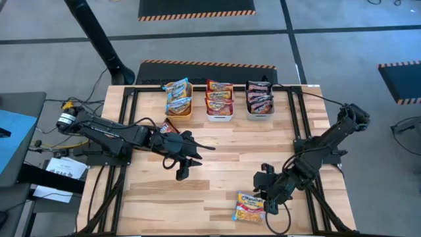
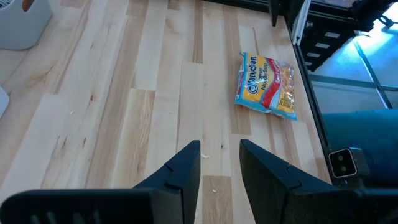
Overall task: Sort Maruchan noodles
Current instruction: Put the blue noodle pack into the orange bin
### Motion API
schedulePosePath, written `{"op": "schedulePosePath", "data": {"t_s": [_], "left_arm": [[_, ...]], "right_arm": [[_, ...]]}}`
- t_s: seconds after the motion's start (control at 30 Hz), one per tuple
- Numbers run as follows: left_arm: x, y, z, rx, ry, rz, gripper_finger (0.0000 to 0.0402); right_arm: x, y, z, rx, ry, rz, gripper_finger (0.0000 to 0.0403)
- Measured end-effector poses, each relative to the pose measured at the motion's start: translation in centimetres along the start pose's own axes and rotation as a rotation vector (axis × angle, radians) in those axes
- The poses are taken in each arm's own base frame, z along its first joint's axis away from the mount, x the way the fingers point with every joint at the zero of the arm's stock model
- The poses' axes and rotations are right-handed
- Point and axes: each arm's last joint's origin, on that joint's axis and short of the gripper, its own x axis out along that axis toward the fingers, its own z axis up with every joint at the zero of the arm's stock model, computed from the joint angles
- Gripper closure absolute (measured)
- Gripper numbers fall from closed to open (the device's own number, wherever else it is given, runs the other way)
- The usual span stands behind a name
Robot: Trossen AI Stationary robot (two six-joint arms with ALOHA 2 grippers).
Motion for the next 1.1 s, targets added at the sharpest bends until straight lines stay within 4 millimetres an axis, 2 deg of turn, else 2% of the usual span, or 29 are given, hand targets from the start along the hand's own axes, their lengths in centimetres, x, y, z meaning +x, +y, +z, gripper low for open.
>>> {"op": "schedulePosePath", "data": {"t_s": [0.23,0.5,1.1], "left_arm": [[0.0,0.0,0.0,0.0,0.0,0.0,0.0301],[0.0,0.0,0.0,-0.003,0.007,-0.005,0.0301],[0.0,0.0,0.0,-0.018,0.006,-0.007,0.0301]], "right_arm": [[0.2,0.2,0.0,-0.003,-0.009,0.015,0.0241],[3.5,1.6,-1.2,-0.109,0.067,0.038,0.0177],[10.4,0.7,-3.7,-0.107,0.349,-0.005,0.0173]]}}
